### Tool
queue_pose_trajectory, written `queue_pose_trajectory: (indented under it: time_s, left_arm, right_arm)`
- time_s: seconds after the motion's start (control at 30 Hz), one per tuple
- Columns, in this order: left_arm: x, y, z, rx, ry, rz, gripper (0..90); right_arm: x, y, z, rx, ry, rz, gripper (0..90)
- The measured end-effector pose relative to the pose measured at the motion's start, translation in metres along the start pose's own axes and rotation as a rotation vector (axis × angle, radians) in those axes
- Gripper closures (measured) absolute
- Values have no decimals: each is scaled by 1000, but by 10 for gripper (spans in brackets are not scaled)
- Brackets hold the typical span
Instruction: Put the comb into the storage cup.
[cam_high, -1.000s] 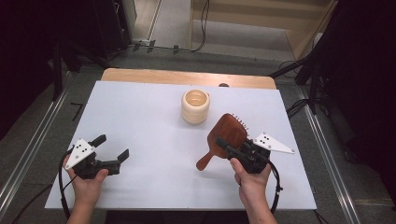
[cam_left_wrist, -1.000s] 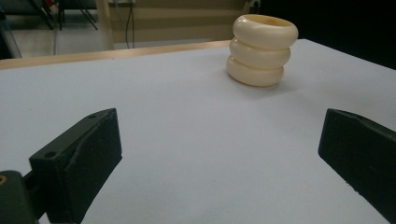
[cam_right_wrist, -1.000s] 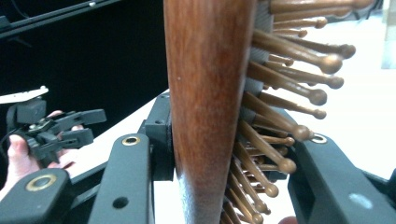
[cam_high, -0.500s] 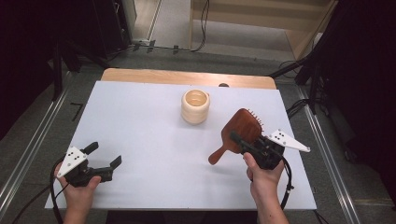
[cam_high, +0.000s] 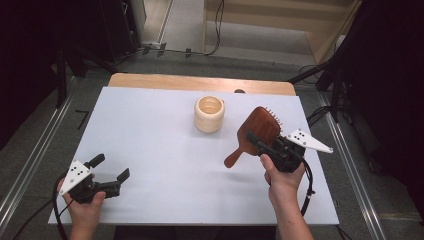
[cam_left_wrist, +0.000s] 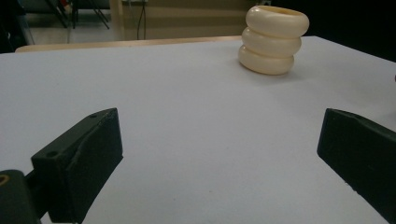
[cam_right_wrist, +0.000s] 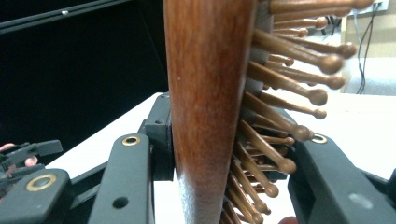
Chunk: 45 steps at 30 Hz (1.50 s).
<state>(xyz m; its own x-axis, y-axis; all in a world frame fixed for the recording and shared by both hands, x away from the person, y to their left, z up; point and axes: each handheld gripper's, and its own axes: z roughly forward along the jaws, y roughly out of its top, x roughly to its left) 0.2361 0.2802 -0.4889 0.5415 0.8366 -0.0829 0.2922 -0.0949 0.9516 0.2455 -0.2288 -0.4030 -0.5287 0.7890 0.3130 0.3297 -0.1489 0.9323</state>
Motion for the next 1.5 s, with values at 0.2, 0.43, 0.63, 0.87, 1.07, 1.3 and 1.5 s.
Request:
queue_pose_trajectory:
  time_s: [0.2,0.43,0.63,0.87,1.07,1.3,1.5]
  left_arm:
    - [-2,0,1,10,-8,13,1]
    - [-2,0,1,10,-14,11,1]
    - [-1,0,1,2,-21,2,1]
    - [-1,0,1,2,-26,7,1]
    - [-1,0,1,2,-29,6,1]
    - [-1,0,1,9,-28,10,1]
    - [-1,0,1,7,-32,8,1]
  right_arm:
    - [3,7,10,-1,8,-6,544]
    - [4,16,20,-2,14,-11,544]
    - [4,25,26,-12,7,-16,544]
    - [-1,36,34,-28,5,-12,544]
    - [-3,43,40,-30,2,-12,544]
    - [-5,49,48,-35,3,-15,544]
    - [-7,54,55,-42,5,-7,544]
